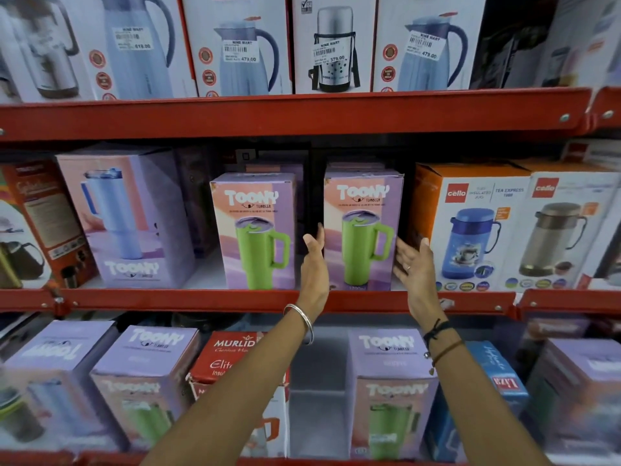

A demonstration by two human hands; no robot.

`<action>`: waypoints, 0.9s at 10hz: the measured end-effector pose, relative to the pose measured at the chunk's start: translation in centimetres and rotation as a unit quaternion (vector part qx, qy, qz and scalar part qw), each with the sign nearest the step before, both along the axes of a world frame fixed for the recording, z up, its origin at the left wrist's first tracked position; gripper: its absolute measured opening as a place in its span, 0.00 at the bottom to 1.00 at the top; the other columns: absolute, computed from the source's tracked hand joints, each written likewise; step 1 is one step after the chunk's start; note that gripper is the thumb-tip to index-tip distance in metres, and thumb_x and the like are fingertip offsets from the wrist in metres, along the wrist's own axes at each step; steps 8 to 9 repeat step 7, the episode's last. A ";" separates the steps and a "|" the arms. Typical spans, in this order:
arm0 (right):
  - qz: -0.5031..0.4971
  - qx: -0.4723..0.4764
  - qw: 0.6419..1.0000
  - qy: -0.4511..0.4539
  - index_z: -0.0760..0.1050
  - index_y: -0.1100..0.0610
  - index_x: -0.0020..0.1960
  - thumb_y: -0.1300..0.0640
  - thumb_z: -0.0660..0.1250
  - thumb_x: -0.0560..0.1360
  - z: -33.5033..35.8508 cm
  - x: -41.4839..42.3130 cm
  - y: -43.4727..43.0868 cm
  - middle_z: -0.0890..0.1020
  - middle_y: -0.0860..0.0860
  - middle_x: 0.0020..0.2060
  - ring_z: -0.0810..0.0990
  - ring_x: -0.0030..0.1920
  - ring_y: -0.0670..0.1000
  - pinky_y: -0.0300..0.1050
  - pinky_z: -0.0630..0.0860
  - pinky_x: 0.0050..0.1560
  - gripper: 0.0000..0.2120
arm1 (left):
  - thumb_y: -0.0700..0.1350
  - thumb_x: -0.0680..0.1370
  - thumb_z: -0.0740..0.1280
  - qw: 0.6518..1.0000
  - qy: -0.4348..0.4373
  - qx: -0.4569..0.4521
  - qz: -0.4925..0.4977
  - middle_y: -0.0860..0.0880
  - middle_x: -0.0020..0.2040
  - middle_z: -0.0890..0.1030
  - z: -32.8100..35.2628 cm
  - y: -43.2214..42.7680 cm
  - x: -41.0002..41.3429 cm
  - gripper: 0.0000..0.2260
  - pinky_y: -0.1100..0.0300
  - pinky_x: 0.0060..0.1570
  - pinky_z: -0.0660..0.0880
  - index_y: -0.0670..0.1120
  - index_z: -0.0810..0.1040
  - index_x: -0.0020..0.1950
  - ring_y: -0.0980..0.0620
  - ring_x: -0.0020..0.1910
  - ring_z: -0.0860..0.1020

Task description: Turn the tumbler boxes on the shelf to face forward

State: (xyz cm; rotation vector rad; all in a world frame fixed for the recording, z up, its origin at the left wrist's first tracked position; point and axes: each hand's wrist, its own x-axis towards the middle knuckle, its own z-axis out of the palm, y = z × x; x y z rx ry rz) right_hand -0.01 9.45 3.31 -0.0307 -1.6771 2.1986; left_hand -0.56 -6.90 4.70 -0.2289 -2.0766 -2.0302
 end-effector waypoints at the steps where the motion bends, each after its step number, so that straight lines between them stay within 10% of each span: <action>1: -0.001 -0.001 1.000 -0.002 0.69 0.57 0.69 0.41 0.43 0.79 -0.1 0.9 -0.1 0.69 0.56 0.71 0.65 0.72 0.55 0.49 0.63 0.68 0.30 | 0.75 0.66 0.40 1.000 0.004 0.003 -0.015 0.62 0.38 0.58 -0.3 -0.4 0.6 0.38 0.64 0.36 0.56 0.61 0.60 0.72 0.65 0.36 0.58; 4: -0.013 0.007 1.000 -0.013 0.68 0.59 0.69 0.41 0.44 0.79 0.0 2.6 0.0 0.70 0.56 0.71 0.66 0.72 0.56 0.53 0.62 0.70 0.30 | 0.71 0.72 0.39 0.999 -0.003 0.013 -0.034 0.64 0.49 0.71 -0.5 -0.6 2.5 0.31 0.61 0.45 0.63 0.63 0.59 0.72 0.66 0.46 0.66; 6: -0.007 0.023 1.000 -0.011 0.64 0.60 0.71 0.41 0.45 0.79 0.5 3.1 -0.5 0.66 0.56 0.73 0.63 0.73 0.55 0.54 0.59 0.74 0.30 | 0.71 0.70 0.41 0.999 -0.004 0.016 -0.050 0.57 0.75 0.57 -0.1 -0.5 3.7 0.34 0.47 0.74 0.55 0.61 0.55 0.74 0.51 0.74 0.60; 9: -0.041 0.037 0.998 0.005 0.64 0.56 0.71 0.41 0.47 0.79 0.6 3.8 -1.5 0.67 0.54 0.73 0.64 0.73 0.53 0.52 0.60 0.74 0.28 | 0.65 0.76 0.43 0.999 0.009 0.018 -0.037 0.56 0.77 0.54 -0.4 -0.3 4.2 0.29 0.52 0.76 0.49 0.57 0.53 0.75 0.54 0.77 0.53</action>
